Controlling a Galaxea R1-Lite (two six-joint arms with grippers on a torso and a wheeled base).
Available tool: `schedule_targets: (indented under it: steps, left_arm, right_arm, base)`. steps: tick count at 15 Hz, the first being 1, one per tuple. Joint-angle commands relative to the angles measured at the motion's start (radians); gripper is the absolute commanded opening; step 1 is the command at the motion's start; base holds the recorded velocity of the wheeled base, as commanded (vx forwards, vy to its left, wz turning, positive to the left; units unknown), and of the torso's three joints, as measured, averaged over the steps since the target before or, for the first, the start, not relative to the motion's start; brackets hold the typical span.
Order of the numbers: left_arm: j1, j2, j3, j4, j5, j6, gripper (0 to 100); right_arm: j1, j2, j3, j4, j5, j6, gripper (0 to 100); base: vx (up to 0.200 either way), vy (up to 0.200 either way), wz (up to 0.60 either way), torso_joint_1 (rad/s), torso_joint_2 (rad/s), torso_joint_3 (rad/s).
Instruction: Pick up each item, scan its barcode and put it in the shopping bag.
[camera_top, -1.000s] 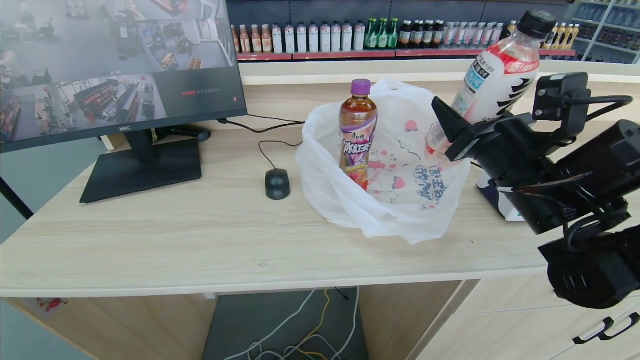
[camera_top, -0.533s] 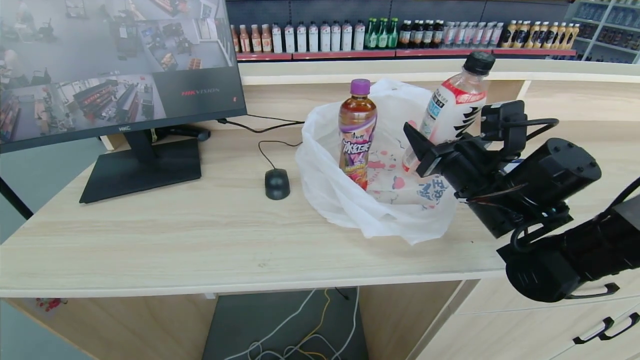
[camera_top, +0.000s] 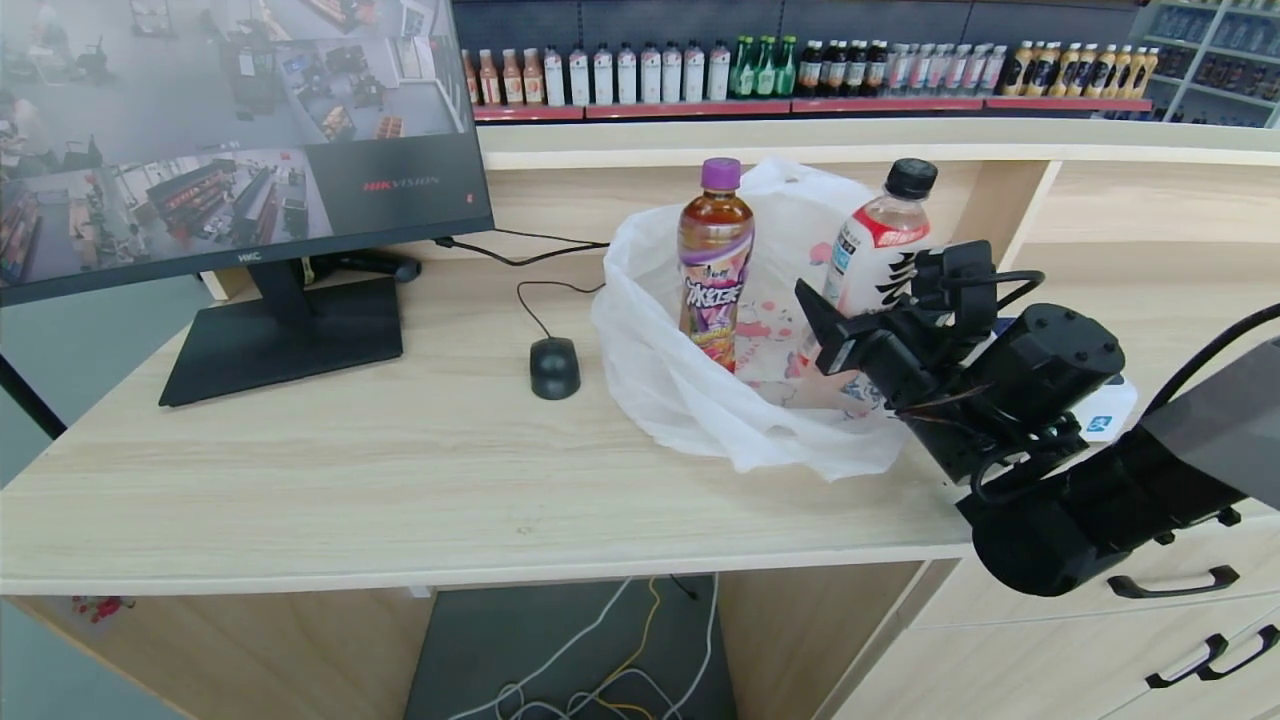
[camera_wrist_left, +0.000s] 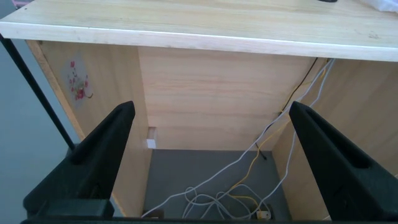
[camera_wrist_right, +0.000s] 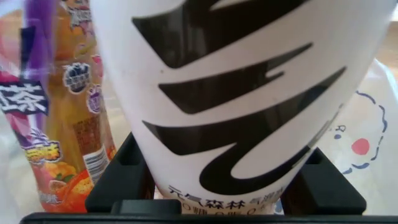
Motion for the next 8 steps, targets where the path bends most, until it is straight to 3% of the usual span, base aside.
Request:
schedule_targets:
  steps: [1, 8]
  left_arm:
    - [0.001, 0.0, 0.0, 0.0, 0.0, -0.002, 100]
    - [0.0, 0.0, 0.0, 0.0, 0.0, -0.002, 100]
  right_arm:
    - [-0.002, 0.023, -0.005, -0.001, -0.001, 0.001, 0]
    - [-0.003, 0.07, -0.024, -0.001, -0.004, 0.01, 0]
  base:
    - [0.0, 0.0, 0.0, 0.0, 0.0, 0.0]
    - [0.0, 0.0, 0.0, 0.0, 0.0, 0.0]
